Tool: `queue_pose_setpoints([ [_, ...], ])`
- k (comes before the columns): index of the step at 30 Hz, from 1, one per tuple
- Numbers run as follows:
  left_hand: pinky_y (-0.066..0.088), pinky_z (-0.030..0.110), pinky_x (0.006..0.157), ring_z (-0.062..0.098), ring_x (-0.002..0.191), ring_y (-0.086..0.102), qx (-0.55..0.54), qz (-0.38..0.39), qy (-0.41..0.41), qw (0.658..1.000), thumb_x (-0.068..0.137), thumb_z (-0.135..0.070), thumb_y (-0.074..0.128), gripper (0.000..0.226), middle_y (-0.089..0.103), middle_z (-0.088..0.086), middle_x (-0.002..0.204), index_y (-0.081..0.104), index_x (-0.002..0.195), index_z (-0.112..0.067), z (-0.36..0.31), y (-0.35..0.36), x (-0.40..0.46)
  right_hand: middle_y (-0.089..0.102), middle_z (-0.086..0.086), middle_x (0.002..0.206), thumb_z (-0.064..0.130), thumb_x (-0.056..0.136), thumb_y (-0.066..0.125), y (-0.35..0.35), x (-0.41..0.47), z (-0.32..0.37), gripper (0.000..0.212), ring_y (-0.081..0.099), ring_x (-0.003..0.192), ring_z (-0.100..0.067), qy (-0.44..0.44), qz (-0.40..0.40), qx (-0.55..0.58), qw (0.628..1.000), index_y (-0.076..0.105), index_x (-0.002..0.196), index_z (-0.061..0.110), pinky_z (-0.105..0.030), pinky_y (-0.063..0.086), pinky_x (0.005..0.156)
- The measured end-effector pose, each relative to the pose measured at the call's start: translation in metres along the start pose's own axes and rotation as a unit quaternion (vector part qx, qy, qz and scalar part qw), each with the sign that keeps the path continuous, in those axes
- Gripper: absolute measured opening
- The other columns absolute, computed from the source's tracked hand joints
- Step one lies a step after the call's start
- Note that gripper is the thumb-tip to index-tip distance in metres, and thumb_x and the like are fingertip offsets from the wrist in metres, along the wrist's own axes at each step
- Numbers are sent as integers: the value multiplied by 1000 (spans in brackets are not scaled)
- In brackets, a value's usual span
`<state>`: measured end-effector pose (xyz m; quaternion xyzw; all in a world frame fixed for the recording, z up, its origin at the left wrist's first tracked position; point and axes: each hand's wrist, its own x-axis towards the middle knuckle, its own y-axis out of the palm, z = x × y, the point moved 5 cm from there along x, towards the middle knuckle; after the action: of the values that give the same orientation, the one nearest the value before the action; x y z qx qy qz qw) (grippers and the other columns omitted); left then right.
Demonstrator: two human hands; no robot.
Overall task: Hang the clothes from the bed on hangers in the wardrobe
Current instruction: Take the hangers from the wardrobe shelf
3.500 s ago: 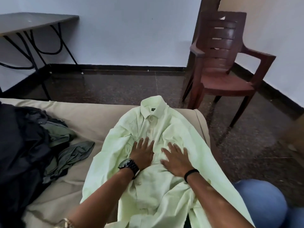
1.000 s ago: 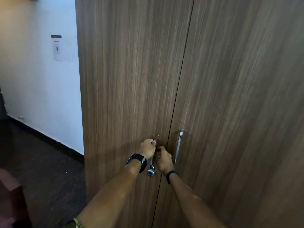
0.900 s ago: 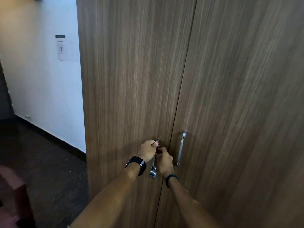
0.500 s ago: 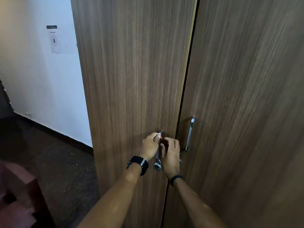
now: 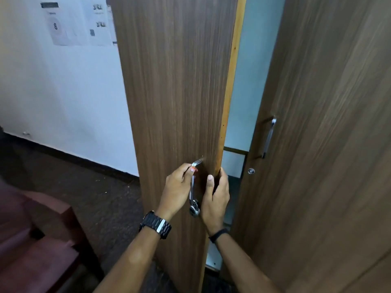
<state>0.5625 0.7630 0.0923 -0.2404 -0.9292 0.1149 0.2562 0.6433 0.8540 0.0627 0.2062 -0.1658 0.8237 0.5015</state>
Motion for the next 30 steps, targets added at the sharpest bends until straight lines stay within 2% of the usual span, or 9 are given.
queue_pose_setpoints([
  [5,43,3,73,-8,89,62,-1,-41,7,999,101,-30,44,23,67,-27,93,60,95,-46,6,-55,-39,51,25,114,39,97,34,25,-59,32,41,49,109,13,-5,-15,51,999,50,131,22,-1,34,89],
  [8,43,4,76,-9,92,61,16,-55,5,998,100,-30,47,19,68,-25,93,65,104,-36,15,-87,-54,56,18,119,33,96,35,41,-84,43,42,50,111,8,23,-13,65,997,53,131,20,1,33,92],
  [11,51,20,83,-2,93,64,13,-78,-9,997,98,-30,50,21,69,-16,95,67,109,-24,24,-117,-66,60,6,121,32,95,39,55,-104,57,44,54,112,-1,16,4,65,998,58,129,11,-2,36,93],
  [14,56,36,85,5,93,66,-6,-110,-24,994,97,-29,52,18,71,-11,95,66,106,-22,29,-139,-76,61,5,120,31,94,44,67,-119,71,42,52,111,4,11,24,70,997,60,127,11,-3,37,93],
  [17,57,40,84,7,90,69,-32,-160,-46,986,96,-23,55,9,72,-7,91,63,99,-27,34,-160,-89,63,3,123,33,96,48,78,-132,83,41,56,114,-1,7,56,81,995,61,127,10,-18,46,98],
  [20,55,33,80,6,90,68,-49,-188,-53,979,96,-22,53,13,71,-10,91,63,96,-31,36,-177,-103,63,4,126,35,94,49,90,-145,94,42,54,116,0,6,91,104,990,62,127,13,-18,47,97],
  [25,49,11,79,3,98,66,-65,-257,-13,964,97,-29,50,24,70,-11,102,67,109,-20,28,-207,-126,56,25,121,35,91,47,118,-166,109,40,53,115,9,-3,149,114,982,54,130,30,-25,48,100],
  [27,49,10,80,2,100,66,-63,-265,4,962,94,-38,49,31,71,-12,105,67,112,-21,25,-218,-132,58,21,123,34,92,47,131,-172,115,38,54,116,6,-22,176,123,976,52,129,33,-25,49,99],
  [30,54,15,68,3,89,68,-61,-304,-14,951,82,-50,57,27,72,-14,99,68,102,-36,29,-242,-138,58,18,127,33,92,50,157,-181,119,37,54,117,7,-48,223,127,965,51,129,35,-21,49,97],
])
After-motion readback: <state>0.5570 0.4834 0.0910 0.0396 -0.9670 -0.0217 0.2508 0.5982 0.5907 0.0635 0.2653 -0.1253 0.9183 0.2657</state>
